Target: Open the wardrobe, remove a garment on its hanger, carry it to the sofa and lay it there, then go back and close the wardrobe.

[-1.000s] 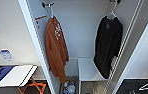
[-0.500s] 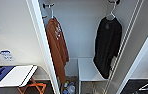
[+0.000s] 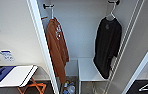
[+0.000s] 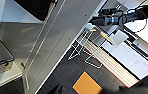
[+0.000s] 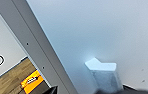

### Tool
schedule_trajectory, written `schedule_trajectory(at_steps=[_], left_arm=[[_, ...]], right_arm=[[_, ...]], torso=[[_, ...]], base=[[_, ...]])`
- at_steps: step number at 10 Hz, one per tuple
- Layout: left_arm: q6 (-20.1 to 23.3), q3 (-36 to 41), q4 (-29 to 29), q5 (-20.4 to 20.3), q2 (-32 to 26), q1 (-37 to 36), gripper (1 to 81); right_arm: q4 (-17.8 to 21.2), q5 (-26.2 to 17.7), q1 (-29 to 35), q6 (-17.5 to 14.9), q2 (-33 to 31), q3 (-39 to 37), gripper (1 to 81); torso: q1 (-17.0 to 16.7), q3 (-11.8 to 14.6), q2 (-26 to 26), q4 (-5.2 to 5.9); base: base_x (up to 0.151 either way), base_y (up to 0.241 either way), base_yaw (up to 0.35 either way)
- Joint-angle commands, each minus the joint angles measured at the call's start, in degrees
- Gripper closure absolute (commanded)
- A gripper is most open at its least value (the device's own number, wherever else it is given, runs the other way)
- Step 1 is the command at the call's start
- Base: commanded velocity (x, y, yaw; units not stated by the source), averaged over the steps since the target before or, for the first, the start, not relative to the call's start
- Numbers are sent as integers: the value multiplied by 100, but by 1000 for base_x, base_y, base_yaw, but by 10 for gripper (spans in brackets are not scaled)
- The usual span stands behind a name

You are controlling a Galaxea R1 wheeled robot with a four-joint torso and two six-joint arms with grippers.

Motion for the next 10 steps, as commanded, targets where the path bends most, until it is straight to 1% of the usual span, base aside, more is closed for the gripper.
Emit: schedule_trajectory(at_steps=[1,4,5,7,10], left_arm=[[-10,80,38,43,-59,-365,10],[-36,-455,29,43,266,-365,10],[-36,-703,20,43,434,-365,10],[-71,-1098,-112,60,706,-357,10],[-80,-1528,-217,60,855,-357,10]], right_arm=[[104,-1007,-341,307,-424,281,10],[113,-892,-587,333,-766,-87,10],[113,-796,-753,342,-793,-334,10],[113,-549,-1053,394,-732,-994,10],[183,-190,-1491,438,-635,-1800,10]], torso=[[0,0,0,0],[-9,5,-4,0],[-11,5,-4,0],[-15,7,-9,0],[-26,7,-11,0]], base=[[0,0,0],[0,0,0],[0,0,0],[0,0,0],[0,0,0]])
